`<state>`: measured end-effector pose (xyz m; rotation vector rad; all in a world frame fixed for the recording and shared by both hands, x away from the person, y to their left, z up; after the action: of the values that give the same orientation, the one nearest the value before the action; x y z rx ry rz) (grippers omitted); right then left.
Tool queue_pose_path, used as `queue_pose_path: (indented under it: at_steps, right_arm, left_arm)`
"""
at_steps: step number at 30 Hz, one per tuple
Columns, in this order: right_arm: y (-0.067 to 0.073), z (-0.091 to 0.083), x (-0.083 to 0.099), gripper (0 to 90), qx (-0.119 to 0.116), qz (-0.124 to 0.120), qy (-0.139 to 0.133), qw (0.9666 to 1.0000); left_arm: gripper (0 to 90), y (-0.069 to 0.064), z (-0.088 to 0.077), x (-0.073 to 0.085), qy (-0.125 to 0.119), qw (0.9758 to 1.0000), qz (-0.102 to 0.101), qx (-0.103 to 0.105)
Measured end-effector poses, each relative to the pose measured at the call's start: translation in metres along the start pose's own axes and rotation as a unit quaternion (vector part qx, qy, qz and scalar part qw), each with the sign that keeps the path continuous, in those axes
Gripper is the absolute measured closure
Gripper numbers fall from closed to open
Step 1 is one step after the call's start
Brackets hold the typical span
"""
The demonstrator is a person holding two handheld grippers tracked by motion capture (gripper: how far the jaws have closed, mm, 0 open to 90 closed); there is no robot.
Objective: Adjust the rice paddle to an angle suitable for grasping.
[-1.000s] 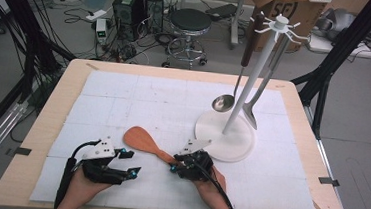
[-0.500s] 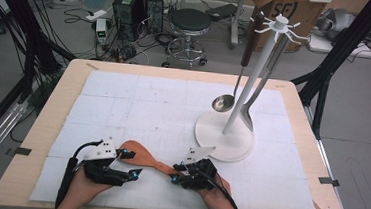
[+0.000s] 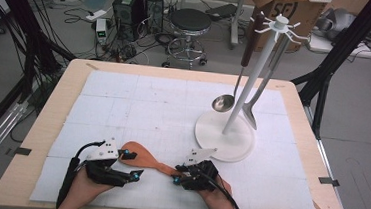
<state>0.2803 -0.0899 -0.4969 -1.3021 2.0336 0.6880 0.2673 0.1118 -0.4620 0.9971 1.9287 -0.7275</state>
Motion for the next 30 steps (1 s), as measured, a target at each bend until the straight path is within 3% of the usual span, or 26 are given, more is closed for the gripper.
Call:
queue_pose_path:
  at_steps: [8,12,17,30]
  right_arm:
    - [0.001,0.001,0.000,64.8,0.007,-0.008,0.002,0.9999]
    - [0.004,0.001,-0.004,65.0,-0.009,-0.004,0.004,0.9999]
    - [0.009,0.001,-0.011,65.0,-0.021,-0.018,-0.004,0.9996]
    - [0.025,-0.005,-0.024,65.0,-0.054,-0.029,-0.008,0.9981]
  left_arm:
    - [37.7,-0.003,0.002,-0.001,0.002,0.9999,0.008,0.006]
    - [37.6,-0.005,0.004,-0.002,0.005,0.9999,0.012,0.012]
    - [36.6,-0.007,0.007,-0.002,0.010,0.9996,0.018,0.016]
    - [33.7,-0.016,0.019,-0.001,0.031,0.9980,0.034,0.042]
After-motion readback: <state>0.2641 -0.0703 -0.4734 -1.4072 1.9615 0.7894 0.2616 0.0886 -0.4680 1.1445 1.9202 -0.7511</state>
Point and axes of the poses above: each handheld gripper's, and its own axes: z roughly forward along the jaws, x roughly out of its underside, y roughly to its left, the point moved 7 cm from there along z, roughly forward along the jaws, and after that the axes turned 1 degree about -x, right-handed, at the moved point
